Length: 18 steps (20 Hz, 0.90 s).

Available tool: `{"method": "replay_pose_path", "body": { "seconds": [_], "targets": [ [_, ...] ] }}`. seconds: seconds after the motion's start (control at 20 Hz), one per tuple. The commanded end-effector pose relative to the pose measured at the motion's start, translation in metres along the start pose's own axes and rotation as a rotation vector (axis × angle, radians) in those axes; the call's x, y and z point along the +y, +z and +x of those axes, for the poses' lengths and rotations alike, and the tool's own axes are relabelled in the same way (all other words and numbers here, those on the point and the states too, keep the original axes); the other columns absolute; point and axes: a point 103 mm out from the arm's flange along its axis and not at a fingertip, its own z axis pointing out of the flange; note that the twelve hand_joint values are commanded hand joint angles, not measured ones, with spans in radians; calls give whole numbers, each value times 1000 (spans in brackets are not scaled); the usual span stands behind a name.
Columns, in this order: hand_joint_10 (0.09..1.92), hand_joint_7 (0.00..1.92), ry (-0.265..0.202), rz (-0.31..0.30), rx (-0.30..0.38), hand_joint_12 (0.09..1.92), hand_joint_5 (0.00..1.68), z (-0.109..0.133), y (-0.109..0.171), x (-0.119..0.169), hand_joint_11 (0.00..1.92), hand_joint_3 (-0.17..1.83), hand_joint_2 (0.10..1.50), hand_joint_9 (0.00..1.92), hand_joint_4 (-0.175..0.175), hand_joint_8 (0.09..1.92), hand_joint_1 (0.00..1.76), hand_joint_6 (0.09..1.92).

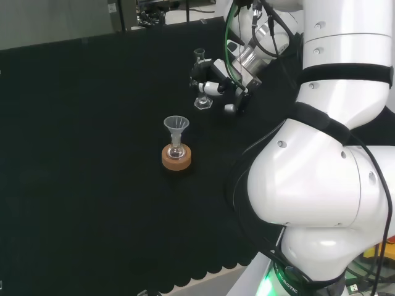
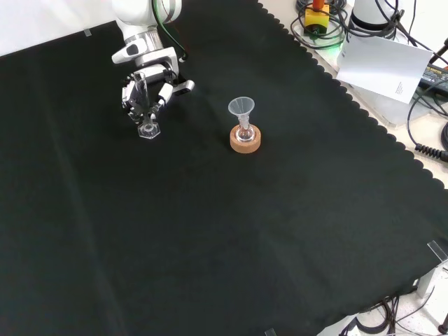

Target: Put the graduated cylinder back on the table.

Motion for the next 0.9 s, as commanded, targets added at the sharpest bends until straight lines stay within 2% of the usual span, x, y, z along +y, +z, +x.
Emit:
{"method": "replay_pose_path", "body": {
  "seconds": [0.05, 0.2, 0.6, 0.7, 0.9],
  "targets": [
    [87, 784, -2, 26, 33, 1002, 793, -1, -1, -2, 923, -35, 1135, 1216, -54, 617, 1045, 958],
    [87, 722, -4, 32, 27, 1076, 749, 0, -3, -1, 808, -138, 1117, 1146, -37, 590, 1001, 762],
    [87, 623, 14, 39, 21, 1189, 591, 1, -10, 1, 620, -175, 1071, 1037, -36, 575, 957, 663],
    [87, 580, 25, 63, 24, 1223, 525, 1, -13, 3, 569, -175, 1056, 992, -38, 578, 939, 619],
    [87, 397, 51, 70, 20, 1290, 381, -1, -21, 4, 422, -175, 1021, 847, -43, 606, 893, 388]
  ]
}}
